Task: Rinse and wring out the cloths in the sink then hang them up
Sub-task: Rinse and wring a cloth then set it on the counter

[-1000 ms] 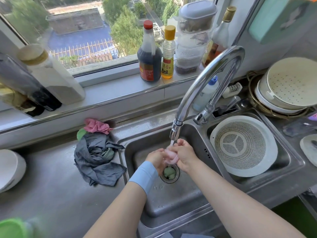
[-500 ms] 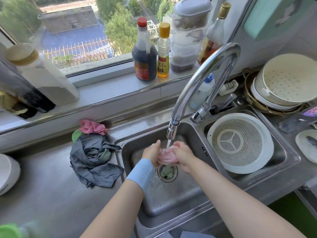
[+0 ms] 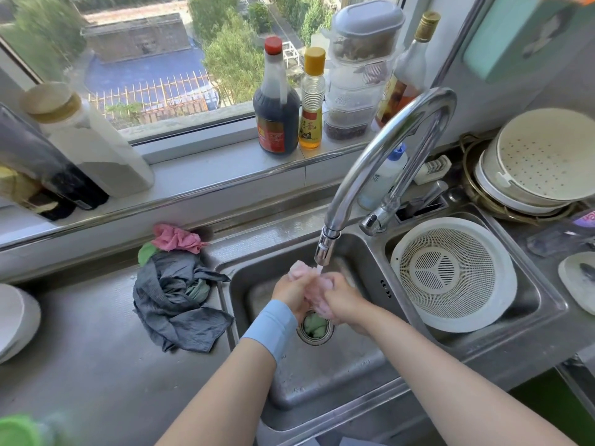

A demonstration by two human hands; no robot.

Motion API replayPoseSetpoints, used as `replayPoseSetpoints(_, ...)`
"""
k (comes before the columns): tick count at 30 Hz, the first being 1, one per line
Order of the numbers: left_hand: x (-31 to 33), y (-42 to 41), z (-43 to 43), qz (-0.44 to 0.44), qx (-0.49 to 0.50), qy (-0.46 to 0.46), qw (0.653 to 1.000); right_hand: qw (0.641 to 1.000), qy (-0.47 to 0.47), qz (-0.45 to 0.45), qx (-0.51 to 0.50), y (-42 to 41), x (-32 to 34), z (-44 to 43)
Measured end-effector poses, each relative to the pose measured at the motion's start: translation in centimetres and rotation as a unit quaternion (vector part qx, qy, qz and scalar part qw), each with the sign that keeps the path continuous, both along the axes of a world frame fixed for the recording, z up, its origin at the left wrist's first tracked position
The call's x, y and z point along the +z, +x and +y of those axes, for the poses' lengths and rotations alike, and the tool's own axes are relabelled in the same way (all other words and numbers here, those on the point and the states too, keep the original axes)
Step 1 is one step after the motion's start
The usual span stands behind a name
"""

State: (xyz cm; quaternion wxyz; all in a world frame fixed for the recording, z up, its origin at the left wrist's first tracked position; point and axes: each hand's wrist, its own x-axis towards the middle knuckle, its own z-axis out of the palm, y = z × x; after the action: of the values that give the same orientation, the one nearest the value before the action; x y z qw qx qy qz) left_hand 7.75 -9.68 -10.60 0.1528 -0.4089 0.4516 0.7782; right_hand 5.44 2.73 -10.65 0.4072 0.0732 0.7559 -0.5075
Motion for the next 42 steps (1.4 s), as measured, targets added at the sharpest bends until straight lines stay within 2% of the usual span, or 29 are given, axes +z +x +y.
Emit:
replayPoseSetpoints(2,-0.3,0.0,0.6,-0.006,-0.047,-0.090,0.995,0.998,-0.007,-0.058,0.039,0.2,-0.4,0.4)
replayPoseSetpoints(4,-0.5,0.1,0.9,-0.037,-0.075,-0.178,0.981,0.999,0.017,-0.044,0.020,0.0,-0.5,0.2)
replayPoseSetpoints(7,-0.6,-0.1,0.6,-0.062,-0.094,-0.195,0.974,0.998,0.031,0.048,-0.017,-1.1,0.0,-0.4)
replayPoseSetpoints(10,-0.4,0.2,-0.1,-0.112,-0.196,-0.238,0.945,0.998,-0.017,0.057,-0.037,-1.7,0.4,-1.7)
replayPoseSetpoints(12,-0.5,1.4,-0.5,-0.119,-0.209,-0.283,0.928,0.996,-0.008,0.087,-0.024,-1.7,0.3,-2.1)
replayPoseSetpoints(14,-0.4,2.1,-0.8,-0.041,-0.204,-0.296,0.932,0.992,0.008,0.127,-0.006,-1.9,-0.2,-2.4)
replayPoseSetpoints(16,0.2,2.1,-0.8,0.069,-0.203,-0.237,0.948,0.985,0.042,0.163,0.038,-1.8,0.5,-2.4)
replayPoseSetpoints(18,0.7,1.7,-1.0,0.138,-0.224,-0.221,0.939,0.975,0.031,0.195,0.105,-1.7,0.7,-2.2)
replayPoseSetpoints(20,0.8,1.1,-1.4,0.147,-0.286,-0.287,0.902,0.968,0.036,0.198,0.148,-1.6,0.6,-1.5)
replayPoseSetpoints(22,0.8,0.7,-2.1,0.107,-0.337,-0.374,0.858,0.971,0.029,0.187,0.148,-1.8,0.1,-0.1)
replayPoseSetpoints(24,0.7,0.1,-2.8,0.079,-0.347,-0.448,0.820,0.966,0.046,0.173,0.188,-2.2,-0.3,1.2)
replayPoseSetpoints(26,0.6,-0.4,-2.9,0.092,-0.362,-0.517,0.770,0.962,0.062,0.146,0.220,-2.1,-0.3,2.3)
replayPoseSetpoints(28,0.8,-0.8,-2.7,0.110,-0.423,-0.540,0.720,0.972,0.071,0.134,0.182,-2.0,-0.4,2.6)
replayPoseSetpoints(30,0.8,-1.0,-2.6,0.106,-0.494,-0.519,0.690,0.972,0.099,0.167,0.132,-2.1,-0.4,2.4)
replayPoseSetpoints(31,0.7,-1.0,-2.5,0.102,-0.515,-0.497,0.691,0.965,0.125,0.197,0.121,-2.2,-0.1,2.2)
replayPoseSetpoints(33,0.6,-0.7,-2.8,0.095,-0.520,-0.447,0.721,0.953,0.161,0.233,0.106,-2.6,0.2,1.2)
replayPoseSetpoints(35,0.6,-0.2,-3.3,0.089,-0.493,-0.425,0.754,0.957,0.154,0.226,0.096,-2.9,0.5,0.1)
replayPoseSetpoints(37,0.8,0.1,-3.8,0.068,-0.475,-0.462,0.746,0.961,0.136,0.213,0.112,-3.1,0.7,-0.7)
replayPoseSetpoints(40,1.2,-0.1,-4.7,-0.002,-0.428,-0.541,0.725,0.940,0.126,0.232,0.218,-3.5,-0.3,-0.7)
replayPoseSetpoints(42,1.2,0.0,-4.9,-0.024,-0.416,-0.553,0.721,0.956,0.095,0.215,0.178,-3.5,-0.7,-0.4)
